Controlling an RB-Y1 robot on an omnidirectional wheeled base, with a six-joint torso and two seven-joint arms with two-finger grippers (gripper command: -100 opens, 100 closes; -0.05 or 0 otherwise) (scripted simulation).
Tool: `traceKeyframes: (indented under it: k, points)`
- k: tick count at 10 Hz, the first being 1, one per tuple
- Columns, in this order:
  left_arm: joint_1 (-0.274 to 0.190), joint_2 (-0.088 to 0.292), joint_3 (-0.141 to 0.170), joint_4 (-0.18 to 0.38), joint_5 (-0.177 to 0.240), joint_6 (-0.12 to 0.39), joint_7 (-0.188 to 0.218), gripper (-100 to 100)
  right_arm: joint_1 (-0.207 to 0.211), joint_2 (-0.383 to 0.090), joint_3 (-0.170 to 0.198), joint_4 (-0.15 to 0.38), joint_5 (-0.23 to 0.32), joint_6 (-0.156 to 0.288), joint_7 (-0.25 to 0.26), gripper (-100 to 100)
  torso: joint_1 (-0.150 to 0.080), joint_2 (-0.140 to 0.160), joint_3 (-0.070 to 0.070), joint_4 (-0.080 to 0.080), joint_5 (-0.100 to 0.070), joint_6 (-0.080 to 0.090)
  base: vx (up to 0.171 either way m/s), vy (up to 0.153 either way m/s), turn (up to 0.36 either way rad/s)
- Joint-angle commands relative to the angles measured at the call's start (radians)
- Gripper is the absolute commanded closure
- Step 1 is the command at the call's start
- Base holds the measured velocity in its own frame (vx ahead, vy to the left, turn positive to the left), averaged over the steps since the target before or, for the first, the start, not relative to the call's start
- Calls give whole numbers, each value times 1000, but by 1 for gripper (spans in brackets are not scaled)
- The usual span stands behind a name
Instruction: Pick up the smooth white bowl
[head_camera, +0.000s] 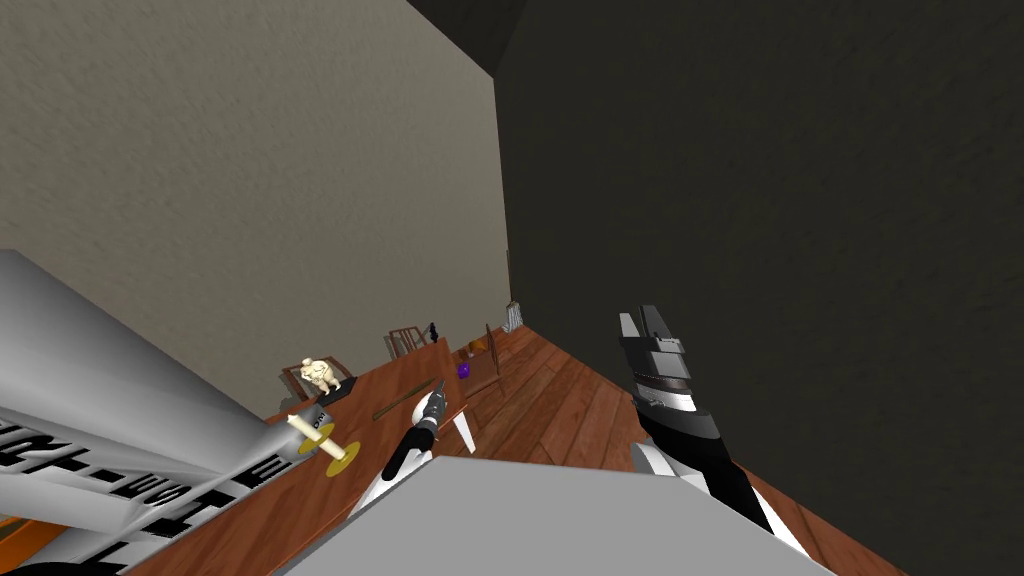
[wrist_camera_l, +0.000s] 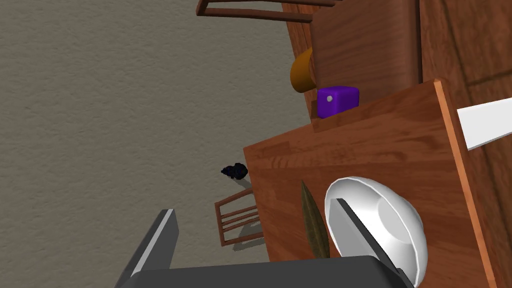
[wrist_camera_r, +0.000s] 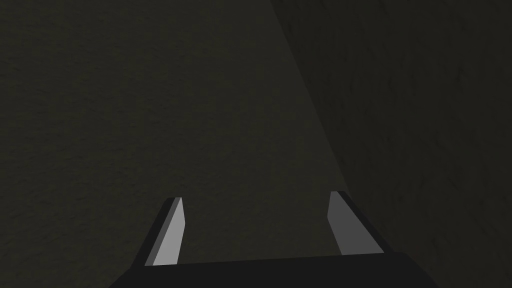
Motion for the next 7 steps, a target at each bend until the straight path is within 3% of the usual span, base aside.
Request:
traceKeyframes:
  k: [1,7]
  points:
    - [-6,0,3,28,7,24,-1,-100,0,0,0,0,0,0,0,0,0,0,0,0,0,0,36,20,-6]
    - [-65,51,5,193,76,164,22,-100,0,0,0,0,0,0,0,0,0,0,0,0,0,0,47,23,-1]
